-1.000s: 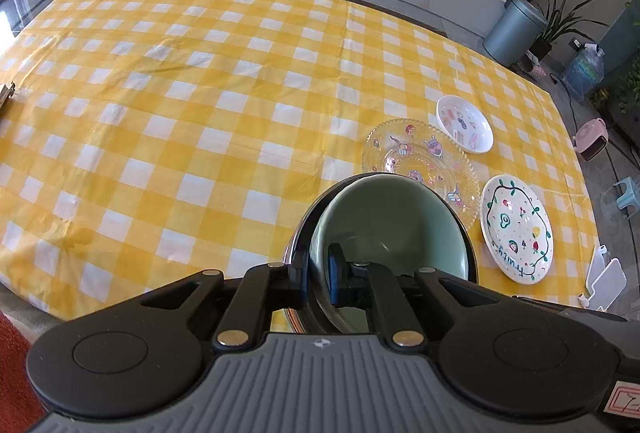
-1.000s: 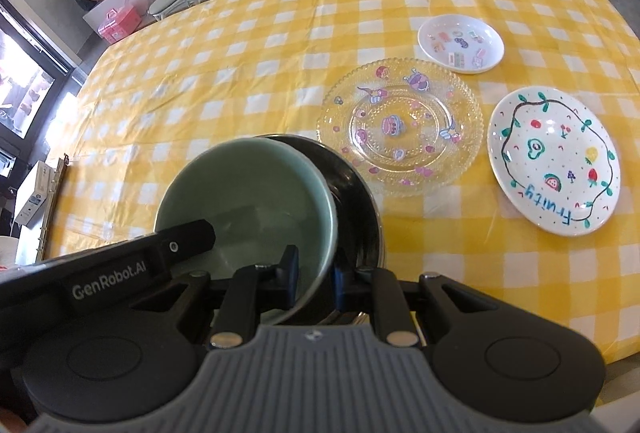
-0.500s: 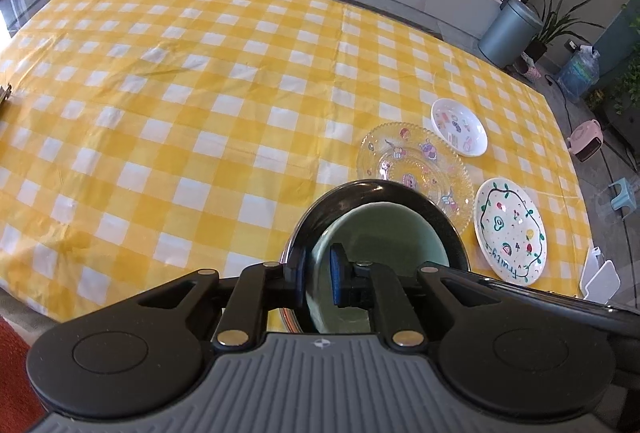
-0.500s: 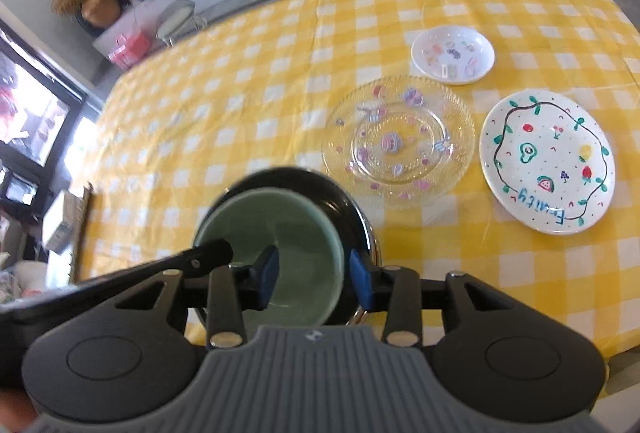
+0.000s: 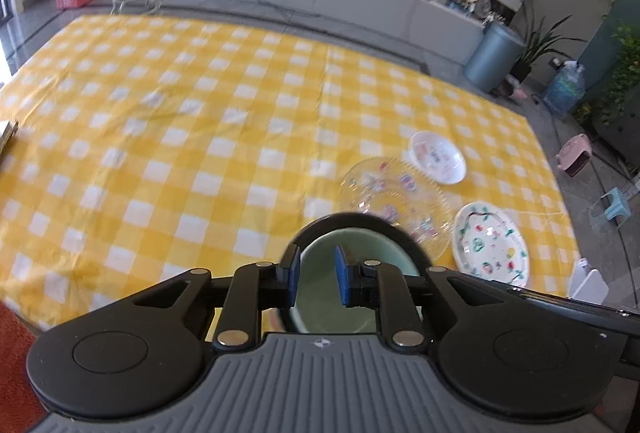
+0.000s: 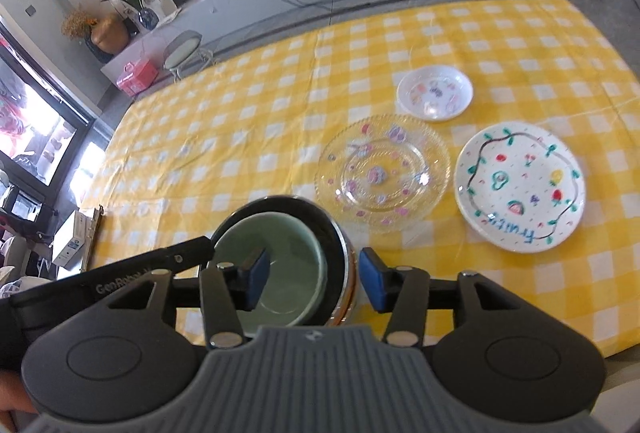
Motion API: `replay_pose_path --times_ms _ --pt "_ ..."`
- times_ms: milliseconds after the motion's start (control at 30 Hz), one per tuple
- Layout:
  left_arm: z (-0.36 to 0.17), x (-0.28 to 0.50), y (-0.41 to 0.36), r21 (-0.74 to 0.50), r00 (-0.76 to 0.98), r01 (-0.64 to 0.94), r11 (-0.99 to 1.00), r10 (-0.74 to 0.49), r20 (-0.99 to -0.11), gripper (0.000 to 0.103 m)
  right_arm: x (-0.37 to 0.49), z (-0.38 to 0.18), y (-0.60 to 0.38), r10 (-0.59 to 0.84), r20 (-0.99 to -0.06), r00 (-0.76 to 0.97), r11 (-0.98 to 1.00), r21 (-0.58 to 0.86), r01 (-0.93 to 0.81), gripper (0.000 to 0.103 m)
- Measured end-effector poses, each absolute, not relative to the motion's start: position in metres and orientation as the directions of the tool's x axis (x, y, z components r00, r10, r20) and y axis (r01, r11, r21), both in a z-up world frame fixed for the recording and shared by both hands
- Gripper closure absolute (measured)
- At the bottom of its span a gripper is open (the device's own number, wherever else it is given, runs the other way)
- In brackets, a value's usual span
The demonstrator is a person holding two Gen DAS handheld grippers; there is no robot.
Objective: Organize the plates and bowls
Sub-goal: 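Move both tools to the rim of the white 'Fruity' painted plate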
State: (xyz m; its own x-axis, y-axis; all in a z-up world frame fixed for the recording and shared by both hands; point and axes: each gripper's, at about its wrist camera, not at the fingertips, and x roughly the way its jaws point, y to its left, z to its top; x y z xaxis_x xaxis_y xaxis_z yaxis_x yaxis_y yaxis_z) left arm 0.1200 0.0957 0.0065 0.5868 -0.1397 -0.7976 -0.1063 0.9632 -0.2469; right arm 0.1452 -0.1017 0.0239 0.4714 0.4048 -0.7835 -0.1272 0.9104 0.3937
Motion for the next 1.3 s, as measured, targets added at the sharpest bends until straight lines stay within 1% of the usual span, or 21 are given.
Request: replay_pose_path --times_ms 167,433,733,933,1067,1133,1167,1233,1300 --pt "0.02 0.116 0.078 -0.286 0.618 -0.024 0.958 -0.211 -0.757 0.079 0.138 0.033 -0.122 0.387 -0.77 0.508 0.916 0.382 -0.12 0.051" --pt "0.028 0.119 0.036 -0.319 0.641 0.086 0.944 -0.298 -0.708 0.076 0.13 0.035 -0.175 0.316 -0.767 0.559 0.935 0.353 -0.044 0.051" --pt "0.017 0.138 -0.003 -0.371 0.627 0.148 0.917 -0.377 -0.681 0.074 0.136 0.017 -0.244 0.259 -0.727 0.636 0.902 0.418 0.11 0.051" --pt "-0.007 0.164 -0.031 -0.368 0.586 0.16 0.916 -0.388 -0.711 0.074 0.155 -0.01 -0.266 0.208 -0.727 0.655 0.894 0.413 0.174 0.051" --pt "-0.029 0.18 -0.045 -0.374 0.555 0.119 0.92 -0.374 -0.743 0.074 0.171 -0.025 -0.278 0.176 -0.721 0.67 0.904 0.388 0.179 0.051" --pt "-0.041 0.188 -0.053 -0.372 0.534 0.092 0.924 -0.361 -0.764 0.074 0.181 -0.032 -0.283 0.194 -0.715 0.672 0.904 0.396 0.16 0.051" --pt "-0.047 0.192 -0.057 -0.367 0.524 0.078 0.927 -0.351 -0.776 0.074 0.188 -0.036 -0.284 0.198 -0.726 0.658 0.907 0.39 0.157 0.051" --pt "-0.057 0.198 -0.064 -0.35 0.509 0.051 0.935 -0.325 -0.797 0.074 0.199 -0.043 -0.287 0.202 -0.737 0.645 0.918 0.372 0.138 0.052" --pt "-0.065 0.202 -0.07 -0.324 0.498 0.042 0.945 -0.301 -0.813 0.074 0.209 -0.052 -0.29 0.171 -0.76 0.628 0.934 0.328 0.143 0.058"
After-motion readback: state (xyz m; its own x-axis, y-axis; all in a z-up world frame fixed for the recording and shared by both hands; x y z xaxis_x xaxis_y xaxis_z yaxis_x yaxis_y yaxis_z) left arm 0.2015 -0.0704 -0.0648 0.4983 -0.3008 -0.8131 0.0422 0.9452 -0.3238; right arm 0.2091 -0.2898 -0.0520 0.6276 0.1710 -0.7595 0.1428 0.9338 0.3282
